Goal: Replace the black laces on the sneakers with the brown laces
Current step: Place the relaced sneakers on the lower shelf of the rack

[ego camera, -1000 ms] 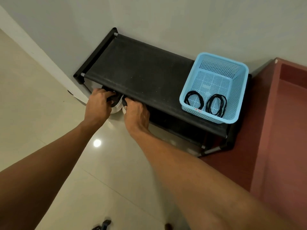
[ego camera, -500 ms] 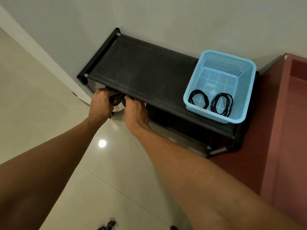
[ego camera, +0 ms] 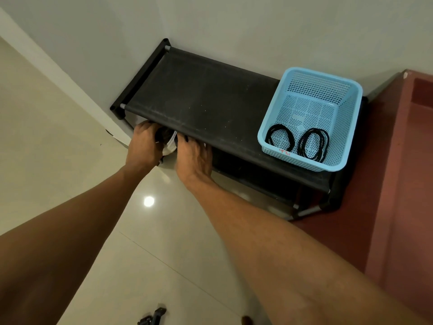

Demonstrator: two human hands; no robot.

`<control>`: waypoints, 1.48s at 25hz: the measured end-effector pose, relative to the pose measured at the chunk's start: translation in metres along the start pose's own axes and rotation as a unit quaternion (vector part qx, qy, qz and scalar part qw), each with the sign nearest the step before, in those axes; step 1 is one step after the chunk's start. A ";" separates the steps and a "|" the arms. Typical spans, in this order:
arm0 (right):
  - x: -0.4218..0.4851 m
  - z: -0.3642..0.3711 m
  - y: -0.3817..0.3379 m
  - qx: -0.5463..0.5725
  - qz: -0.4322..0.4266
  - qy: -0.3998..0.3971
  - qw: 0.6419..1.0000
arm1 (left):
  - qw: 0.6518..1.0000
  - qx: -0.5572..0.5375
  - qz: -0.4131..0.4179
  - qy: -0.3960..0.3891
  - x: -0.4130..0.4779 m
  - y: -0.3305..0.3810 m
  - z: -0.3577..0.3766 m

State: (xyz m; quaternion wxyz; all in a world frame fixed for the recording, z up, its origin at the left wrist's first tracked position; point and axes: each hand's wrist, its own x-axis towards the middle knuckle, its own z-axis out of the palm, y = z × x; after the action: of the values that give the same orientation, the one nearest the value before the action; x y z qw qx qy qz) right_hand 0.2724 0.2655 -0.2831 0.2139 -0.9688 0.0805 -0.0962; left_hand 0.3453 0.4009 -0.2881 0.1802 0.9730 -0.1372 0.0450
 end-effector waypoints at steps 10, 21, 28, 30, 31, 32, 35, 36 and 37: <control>-0.010 -0.007 0.001 0.025 -0.032 -0.038 0.998 | 0.998 0.064 0.001 0.028 -0.018 0.016 -0.004; -0.025 -0.015 -0.006 0.000 -0.087 -0.032 0.996 | 0.997 0.068 0.003 0.039 -0.050 0.039 -0.016; -0.037 -0.066 -0.025 0.041 -0.166 -0.109 0.979 | 0.992 0.084 -0.076 0.048 -0.084 0.042 -0.067; -0.038 -0.091 -0.024 0.053 -0.179 -0.104 0.977 | 0.993 0.068 -0.073 0.068 -0.089 0.056 -0.082; -0.040 -0.103 -0.021 0.052 -0.186 -0.096 0.976 | 0.993 0.058 -0.071 0.080 -0.091 0.068 -0.088; -0.042 -0.115 -0.017 0.054 -0.191 -0.089 0.976 | 0.993 0.048 -0.068 0.087 -0.094 0.080 -0.092; -0.052 -0.153 -0.001 0.053 -0.190 -0.074 0.978 | 0.994 0.046 -0.052 0.087 -0.104 0.113 -0.109; -0.057 -0.170 0.005 0.047 -0.187 -0.071 0.979 | 0.994 0.050 -0.043 0.086 -0.108 0.126 -0.119; -0.061 -0.188 0.012 0.040 -0.186 -0.064 0.980 | 0.994 0.049 -0.032 0.087 -0.112 0.139 -0.129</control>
State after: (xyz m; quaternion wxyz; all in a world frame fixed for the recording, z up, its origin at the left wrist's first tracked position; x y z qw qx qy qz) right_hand 0.1701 0.1921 -0.1302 0.2360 -0.9615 -0.1189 -0.0748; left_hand 0.1933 0.3509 -0.1359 0.1450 0.9769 -0.0873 0.1302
